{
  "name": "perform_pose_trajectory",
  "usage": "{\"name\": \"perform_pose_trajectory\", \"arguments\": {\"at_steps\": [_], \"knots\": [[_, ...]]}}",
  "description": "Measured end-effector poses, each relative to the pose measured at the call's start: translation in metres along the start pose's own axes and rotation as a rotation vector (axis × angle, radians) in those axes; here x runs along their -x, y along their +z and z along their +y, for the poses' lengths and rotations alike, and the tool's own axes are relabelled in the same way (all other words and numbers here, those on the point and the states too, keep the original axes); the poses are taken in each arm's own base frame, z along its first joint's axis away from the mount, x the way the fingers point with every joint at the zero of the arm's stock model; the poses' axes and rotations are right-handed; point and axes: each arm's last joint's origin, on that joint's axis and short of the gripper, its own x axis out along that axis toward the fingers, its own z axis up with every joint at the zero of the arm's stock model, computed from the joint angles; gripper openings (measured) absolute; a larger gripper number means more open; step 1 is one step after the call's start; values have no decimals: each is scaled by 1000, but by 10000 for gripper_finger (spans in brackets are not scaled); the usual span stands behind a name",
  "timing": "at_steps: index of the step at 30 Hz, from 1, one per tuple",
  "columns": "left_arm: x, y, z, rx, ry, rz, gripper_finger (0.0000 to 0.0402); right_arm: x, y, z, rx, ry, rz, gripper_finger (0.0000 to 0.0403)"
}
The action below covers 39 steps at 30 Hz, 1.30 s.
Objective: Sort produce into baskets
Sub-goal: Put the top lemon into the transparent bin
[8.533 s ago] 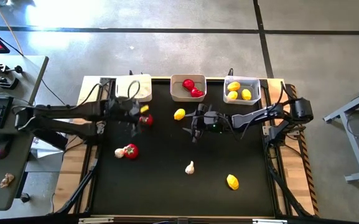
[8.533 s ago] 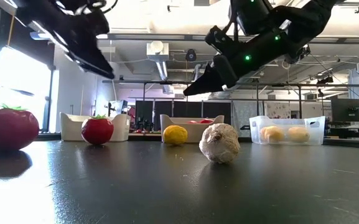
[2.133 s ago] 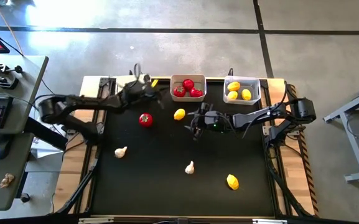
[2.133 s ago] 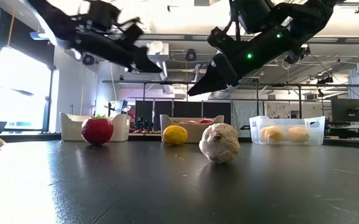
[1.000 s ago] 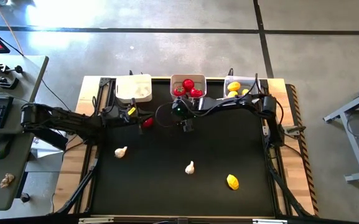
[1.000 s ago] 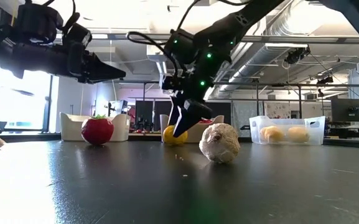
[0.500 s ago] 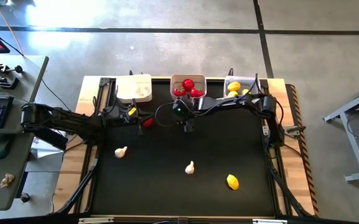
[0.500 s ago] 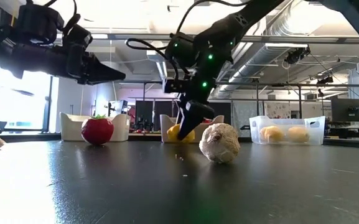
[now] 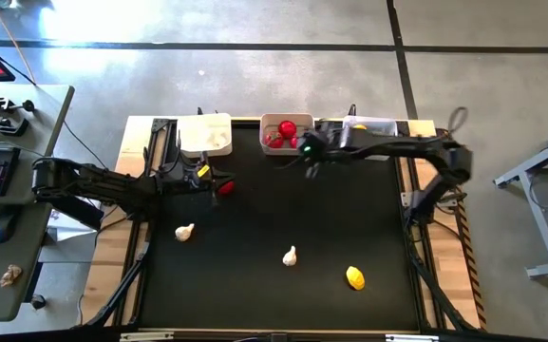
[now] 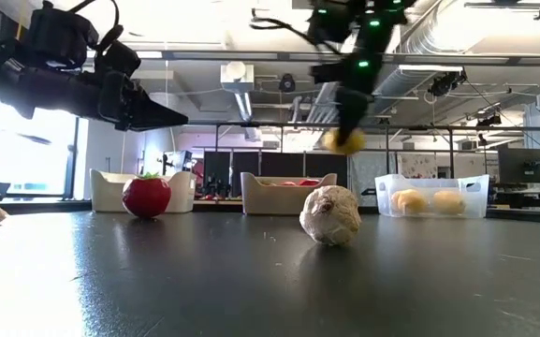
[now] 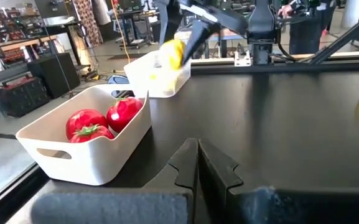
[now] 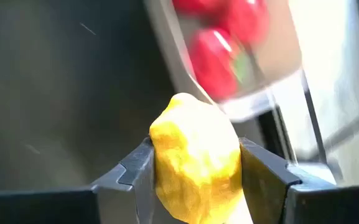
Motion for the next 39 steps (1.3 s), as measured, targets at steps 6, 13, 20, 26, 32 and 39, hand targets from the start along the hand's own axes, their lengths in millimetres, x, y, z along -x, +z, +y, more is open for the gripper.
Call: {"name": "perform_pose_trajectory", "arguments": {"at_steps": [6, 13, 20, 26, 32, 39], "knots": [[0, 0, 0, -1, 0, -2, 0, 8, -60, -57, -305, -155, 81, 169], [0, 1, 0, -3, 3, -13, 0, -22, -117, -103, -604, -257, 217, 169], [0, 1, 0, -17, 7, -13, 0, -46, -141, -121, -648, -344, 287, 169], [0, 1, 0, -17, 7, -13, 0, -56, -148, -130, -570, -427, 359, 169], [0, 1, 0, -11, 7, -13, 0, -76, -157, -135, -551, -422, 455, 169], [0, 1, 0, -11, 11, -11, 0, -95, -160, -130, -553, -383, 519, 169]]}}
